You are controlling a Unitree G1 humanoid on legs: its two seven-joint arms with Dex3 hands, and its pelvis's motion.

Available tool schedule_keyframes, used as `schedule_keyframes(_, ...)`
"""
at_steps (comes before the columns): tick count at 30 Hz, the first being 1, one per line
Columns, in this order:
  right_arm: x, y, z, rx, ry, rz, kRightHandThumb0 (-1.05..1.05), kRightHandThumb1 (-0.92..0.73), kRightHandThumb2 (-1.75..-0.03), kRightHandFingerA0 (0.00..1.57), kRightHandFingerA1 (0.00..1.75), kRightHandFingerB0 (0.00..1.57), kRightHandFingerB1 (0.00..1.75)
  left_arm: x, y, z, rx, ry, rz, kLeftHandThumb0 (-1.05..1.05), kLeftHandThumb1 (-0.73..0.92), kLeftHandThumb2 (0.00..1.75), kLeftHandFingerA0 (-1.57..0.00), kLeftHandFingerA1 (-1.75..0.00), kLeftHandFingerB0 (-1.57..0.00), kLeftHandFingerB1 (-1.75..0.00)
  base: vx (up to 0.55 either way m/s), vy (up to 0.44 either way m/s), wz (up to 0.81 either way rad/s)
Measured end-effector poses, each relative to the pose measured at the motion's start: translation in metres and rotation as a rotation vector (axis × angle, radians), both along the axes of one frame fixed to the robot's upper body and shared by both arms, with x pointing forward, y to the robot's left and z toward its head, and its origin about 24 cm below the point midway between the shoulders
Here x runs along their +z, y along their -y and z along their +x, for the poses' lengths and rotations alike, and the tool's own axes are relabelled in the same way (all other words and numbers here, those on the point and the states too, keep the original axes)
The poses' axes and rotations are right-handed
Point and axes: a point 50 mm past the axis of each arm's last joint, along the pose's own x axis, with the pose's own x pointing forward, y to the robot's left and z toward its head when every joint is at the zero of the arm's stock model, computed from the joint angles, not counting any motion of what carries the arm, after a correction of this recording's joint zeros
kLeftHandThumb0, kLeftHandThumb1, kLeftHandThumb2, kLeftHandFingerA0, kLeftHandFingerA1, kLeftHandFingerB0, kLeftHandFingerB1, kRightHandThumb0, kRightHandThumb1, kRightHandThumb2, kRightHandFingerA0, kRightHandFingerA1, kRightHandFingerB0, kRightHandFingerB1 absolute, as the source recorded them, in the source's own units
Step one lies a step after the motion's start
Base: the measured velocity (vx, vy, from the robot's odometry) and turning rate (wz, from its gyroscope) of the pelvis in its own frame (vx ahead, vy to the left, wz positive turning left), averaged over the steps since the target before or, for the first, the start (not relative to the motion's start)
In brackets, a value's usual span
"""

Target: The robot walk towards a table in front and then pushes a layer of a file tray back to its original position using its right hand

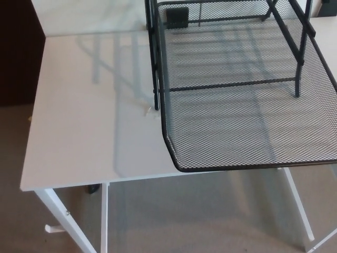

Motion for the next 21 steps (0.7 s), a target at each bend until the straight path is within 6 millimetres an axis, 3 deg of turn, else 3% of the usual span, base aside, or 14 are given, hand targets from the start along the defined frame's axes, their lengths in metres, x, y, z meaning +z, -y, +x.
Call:
schedule_keyframes(4, -0.001, 0.000, 0.000, 0.002, -0.004, -0.001, -0.53, -0.21, -0.56, 0.83, 0.50, 0.75, 0.48, -0.001, 0.000, -0.001, 0.001, -0.004, 0.001, -0.05, 0.43, 0.85, -0.30, -0.54, -0.21, -0.49, 0.00, 0.000, 0.00)
schedule_keyframes(6, 0.000, -0.001, -0.001, 0.015, 0.004, -0.011, -0.41, -0.28, -0.50, 0.85, 0.47, 0.78, 0.45, 0.000, 0.000, -0.001, 0.000, -0.002, 0.002, -0.05, 0.43, 0.85, -0.30, -0.54, -0.21, -0.49, 0.00, 0.000, 0.00)
schedule_keyframes(9, 0.006, -0.006, 0.000, 0.054, 0.044, -0.042, -0.45, -0.31, -0.51, 0.83, 0.45, 0.76, 0.43, 0.001, 0.000, 0.000, -0.003, 0.002, 0.004, -0.05, 0.42, 0.85, -0.30, -0.54, -0.21, -0.49, 0.00, 0.000, 0.00)
schedule_keyframes(12, 0.016, -0.014, 0.003, 0.114, 0.106, -0.066, -0.44, -0.31, -0.51, 0.84, 0.45, 0.75, 0.43, 0.002, 0.000, 0.001, -0.002, 0.007, 0.004, -0.04, 0.43, 0.85, -0.27, -0.54, -0.20, -0.49, 0.00, 0.000, 0.00)
schedule_keyframes(14, 0.025, -0.021, 0.004, 0.148, 0.154, -0.069, -0.54, -0.29, -0.61, 0.80, 0.49, 0.70, 0.47, 0.003, -0.001, 0.002, -0.005, 0.013, 0.006, -0.04, 0.43, 0.86, -0.27, -0.54, -0.20, -0.50, 0.00, 0.000, 0.00)
schedule_keyframes(19, 0.052, -0.035, 0.005, 0.203, 0.281, -0.057, -0.46, -0.35, -0.52, 0.82, 0.44, 0.75, 0.43, 0.004, -0.001, 0.004, -0.009, 0.017, 0.007, -0.04, 0.44, 0.86, -0.28, -0.54, -0.20, -0.50, 0.00, 0.000, 0.00)
schedule_keyframes(20, 0.057, -0.037, 0.005, 0.208, 0.302, -0.052, -0.53, -0.32, -0.62, 0.79, 0.49, 0.70, 0.47, 0.004, -0.001, 0.004, -0.009, 0.017, 0.007, -0.03, 0.45, 0.86, -0.26, -0.53, -0.20, -0.49, 0.00, 0.000, 0.00)
schedule_keyframes(21, 0.064, -0.041, 0.006, 0.217, 0.337, -0.043, -0.53, -0.32, -0.62, 0.78, 0.49, 0.69, 0.47, 0.003, -0.001, 0.004, -0.009, 0.017, 0.007, -0.03, 0.44, 0.86, -0.26, -0.53, -0.20, -0.49, 0.00, 0.000, 0.00)
